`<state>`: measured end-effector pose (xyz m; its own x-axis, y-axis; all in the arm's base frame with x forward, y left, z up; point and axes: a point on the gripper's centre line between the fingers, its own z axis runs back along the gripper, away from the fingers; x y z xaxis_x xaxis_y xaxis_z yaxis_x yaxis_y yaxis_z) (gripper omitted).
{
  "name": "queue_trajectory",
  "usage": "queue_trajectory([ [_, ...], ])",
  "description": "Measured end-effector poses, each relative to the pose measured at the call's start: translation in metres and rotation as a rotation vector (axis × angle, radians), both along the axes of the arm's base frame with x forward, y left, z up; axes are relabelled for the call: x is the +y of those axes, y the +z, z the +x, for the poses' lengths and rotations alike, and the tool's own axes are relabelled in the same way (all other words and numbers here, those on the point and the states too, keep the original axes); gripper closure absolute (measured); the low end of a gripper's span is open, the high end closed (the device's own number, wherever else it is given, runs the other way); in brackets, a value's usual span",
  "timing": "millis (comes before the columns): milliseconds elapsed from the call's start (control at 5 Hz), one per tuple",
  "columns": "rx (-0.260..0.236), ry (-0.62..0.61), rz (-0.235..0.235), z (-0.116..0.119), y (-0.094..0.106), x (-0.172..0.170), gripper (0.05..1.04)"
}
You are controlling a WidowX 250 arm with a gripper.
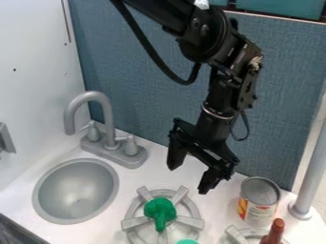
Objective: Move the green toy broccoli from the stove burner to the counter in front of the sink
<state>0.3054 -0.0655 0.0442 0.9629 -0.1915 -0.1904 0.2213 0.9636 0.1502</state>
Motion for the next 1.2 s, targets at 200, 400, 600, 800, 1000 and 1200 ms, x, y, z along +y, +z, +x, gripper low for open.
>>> queue_trajectory([
  [200, 0.027, 0.005, 0.006, -0.004, -0.012, 0.001, 0.083],
  [400, -0.014, 0.209, -0.065, -0.013, -0.038, 0.028, 0.083],
  [600, -0.088, 0.343, -0.101, -0.011, -0.052, 0.046, 0.083],
  [800, -0.171, 0.471, -0.139, -0.008, -0.066, 0.050, 0.083],
  [1000, -0.191, 0.572, -0.135, -0.004, -0.082, 0.054, 0.083],
  [1200, -0.179, 0.662, -0.085, -0.007, -0.092, 0.058, 0.083],
])
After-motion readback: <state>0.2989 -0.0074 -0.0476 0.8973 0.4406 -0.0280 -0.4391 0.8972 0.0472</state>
